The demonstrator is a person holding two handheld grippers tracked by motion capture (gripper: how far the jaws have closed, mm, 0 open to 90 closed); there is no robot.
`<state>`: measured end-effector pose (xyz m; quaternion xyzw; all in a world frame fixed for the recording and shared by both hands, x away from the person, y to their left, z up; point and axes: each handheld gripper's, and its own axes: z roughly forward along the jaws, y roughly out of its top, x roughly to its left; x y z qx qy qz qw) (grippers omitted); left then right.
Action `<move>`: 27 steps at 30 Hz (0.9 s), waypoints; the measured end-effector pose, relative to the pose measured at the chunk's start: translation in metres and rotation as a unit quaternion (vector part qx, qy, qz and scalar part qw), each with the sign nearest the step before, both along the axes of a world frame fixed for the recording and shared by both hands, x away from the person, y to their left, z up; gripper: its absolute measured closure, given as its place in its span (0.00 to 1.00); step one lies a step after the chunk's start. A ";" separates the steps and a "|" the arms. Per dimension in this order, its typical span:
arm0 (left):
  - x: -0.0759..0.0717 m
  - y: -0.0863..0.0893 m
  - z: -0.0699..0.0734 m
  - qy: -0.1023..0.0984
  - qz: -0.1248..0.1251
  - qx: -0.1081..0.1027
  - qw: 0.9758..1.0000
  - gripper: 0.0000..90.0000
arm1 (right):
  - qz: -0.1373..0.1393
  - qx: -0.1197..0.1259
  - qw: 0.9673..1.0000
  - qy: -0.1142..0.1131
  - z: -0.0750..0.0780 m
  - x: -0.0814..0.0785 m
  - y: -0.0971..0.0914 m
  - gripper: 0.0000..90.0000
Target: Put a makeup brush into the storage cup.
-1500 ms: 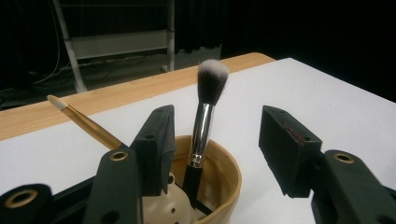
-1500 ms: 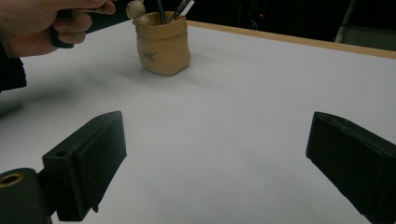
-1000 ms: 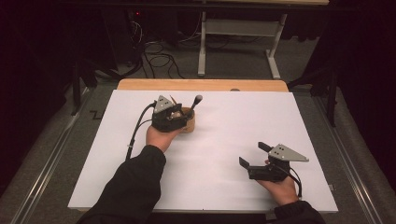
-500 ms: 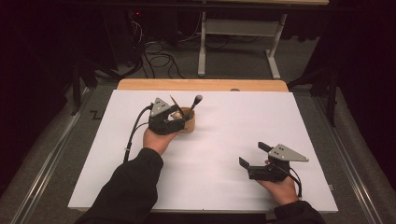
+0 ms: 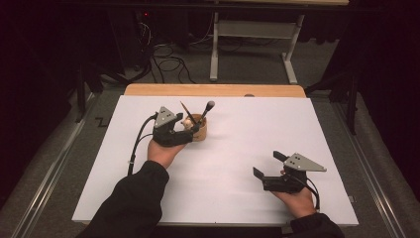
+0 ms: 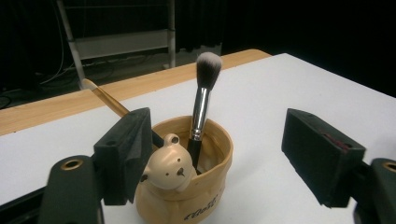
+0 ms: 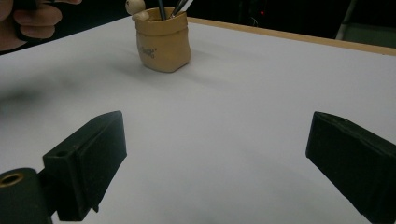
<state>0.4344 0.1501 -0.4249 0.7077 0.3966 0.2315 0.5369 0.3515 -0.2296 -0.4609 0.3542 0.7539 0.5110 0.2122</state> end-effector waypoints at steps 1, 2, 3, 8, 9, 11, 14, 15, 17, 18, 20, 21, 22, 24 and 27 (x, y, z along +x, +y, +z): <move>-0.001 0.000 0.000 0.000 0.001 0.000 1.000 0.26 | 0.000 0.000 1.000 0.000 0.000 0.000 0.000 0.06; -0.001 0.001 0.000 0.001 0.001 0.002 1.000 0.26 | 0.000 0.000 1.000 0.000 0.000 0.000 0.000 0.06; -0.002 0.001 0.000 0.001 0.002 0.002 1.000 0.25 | 0.000 -0.001 1.000 0.000 0.000 0.000 0.000 0.06; -0.005 0.004 -0.002 0.006 -0.001 0.002 1.000 0.24 | 0.000 -0.001 1.000 0.001 0.000 0.000 0.000 0.06; -0.006 0.004 -0.002 0.006 -0.002 0.002 1.000 0.24 | 0.000 -0.001 1.000 0.001 0.000 -0.001 0.000 0.06; -0.008 0.005 -0.003 0.007 -0.003 0.005 1.000 0.22 | 0.000 -0.001 1.000 0.000 0.000 -0.001 0.000 0.06; -0.012 0.007 -0.004 0.010 -0.006 0.007 1.000 0.19 | 0.000 -0.001 1.000 0.000 0.000 -0.001 0.000 0.06; -0.013 0.008 -0.004 0.009 -0.007 0.009 1.000 0.19 | 0.000 -0.001 1.000 0.000 0.000 -0.001 0.000 0.06; -0.016 0.011 -0.006 0.006 -0.006 0.014 1.000 0.18 | 0.000 -0.001 1.000 0.001 -0.001 -0.001 0.000 0.06; -0.017 0.012 -0.007 0.006 -0.006 0.014 1.000 0.17 | 0.000 -0.001 1.000 0.001 0.000 -0.001 0.000 0.06; -0.019 0.016 -0.008 0.013 -0.007 0.017 1.000 0.15 | 0.000 -0.001 1.000 0.000 0.000 -0.001 0.000 0.06; -0.020 0.017 -0.009 0.020 -0.011 0.018 1.000 0.13 | 0.000 -0.001 1.000 -0.001 0.000 -0.001 0.000 0.06; -0.021 0.019 -0.010 0.028 -0.015 0.020 0.999 0.10 | 0.000 -0.001 1.000 -0.001 0.000 -0.001 0.000 0.06; -0.024 0.022 -0.011 0.037 -0.021 0.025 0.999 0.04 | -0.001 0.000 1.000 0.000 0.000 -0.001 0.000 0.06; -0.034 0.028 -0.010 0.035 -0.025 0.030 0.999 0.00 | -0.001 0.000 1.000 -0.001 0.000 -0.001 -0.001 0.06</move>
